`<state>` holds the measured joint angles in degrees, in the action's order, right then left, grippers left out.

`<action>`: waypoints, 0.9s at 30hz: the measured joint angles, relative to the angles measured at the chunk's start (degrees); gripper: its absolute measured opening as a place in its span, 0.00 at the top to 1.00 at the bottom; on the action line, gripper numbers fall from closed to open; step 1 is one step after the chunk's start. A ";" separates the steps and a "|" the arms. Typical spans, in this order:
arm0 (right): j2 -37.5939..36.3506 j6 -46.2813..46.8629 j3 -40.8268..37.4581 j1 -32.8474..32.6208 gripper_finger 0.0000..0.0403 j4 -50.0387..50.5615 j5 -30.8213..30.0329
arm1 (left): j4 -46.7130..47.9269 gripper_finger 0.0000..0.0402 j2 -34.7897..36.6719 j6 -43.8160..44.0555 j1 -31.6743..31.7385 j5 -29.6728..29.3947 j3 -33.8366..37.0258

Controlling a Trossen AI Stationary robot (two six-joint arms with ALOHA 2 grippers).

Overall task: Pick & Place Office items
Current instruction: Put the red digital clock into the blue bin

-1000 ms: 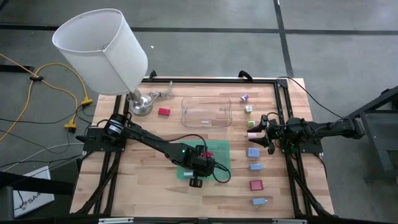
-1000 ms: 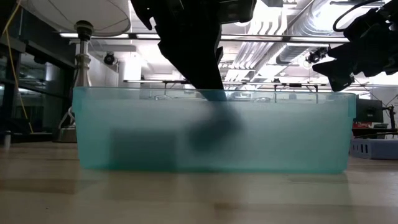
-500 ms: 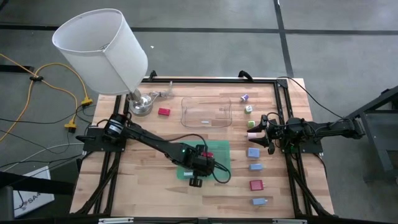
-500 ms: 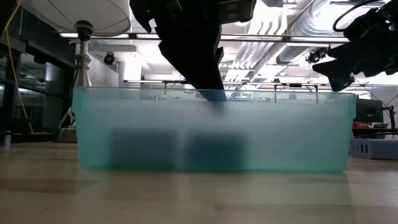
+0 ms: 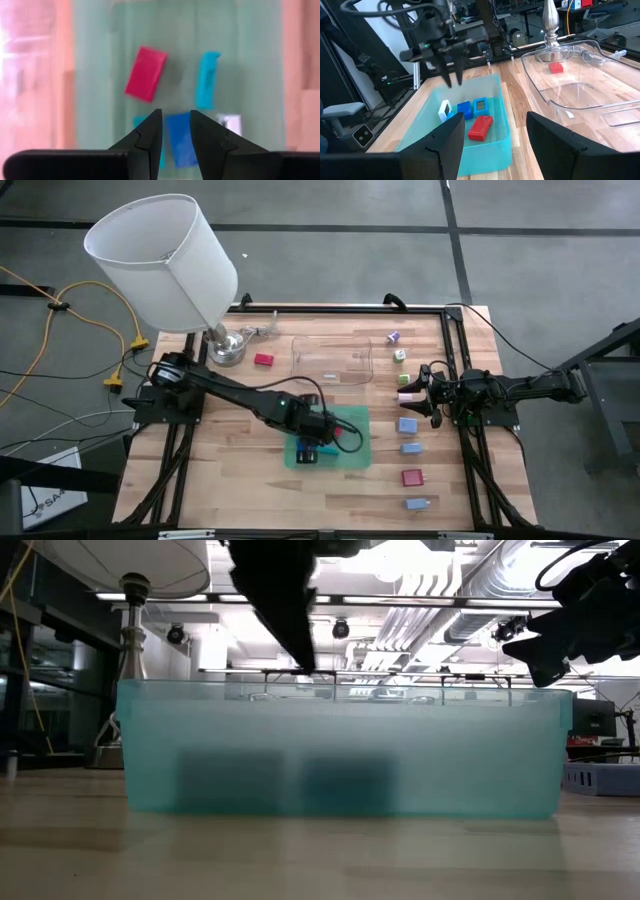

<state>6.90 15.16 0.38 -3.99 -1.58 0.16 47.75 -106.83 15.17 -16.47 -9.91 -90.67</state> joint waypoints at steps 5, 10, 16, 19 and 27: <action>0.00 0.00 0.00 -0.02 0.50 0.02 -0.01 | 7.51 0.77 2.50 4.43 -0.46 -3.95 0.01; 0.00 0.00 -0.01 0.00 0.50 0.02 -0.02 | 13.54 0.77 5.19 8.02 -1.35 -6.63 0.97; 0.02 -0.02 0.00 -0.02 0.50 0.02 0.00 | 9.98 0.77 11.92 12.54 -1.70 -8.49 10.57; 0.00 0.00 -0.01 -0.01 0.50 0.04 -0.01 | 6.15 0.77 15.85 15.63 -1.67 -9.66 17.44; 0.02 0.00 0.00 -0.01 0.50 0.04 0.00 | 4.56 0.77 23.05 22.96 -0.02 -13.61 29.20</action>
<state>6.92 15.16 0.38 -4.00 -1.54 0.16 52.30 -83.79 38.12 -16.48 -23.52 -61.47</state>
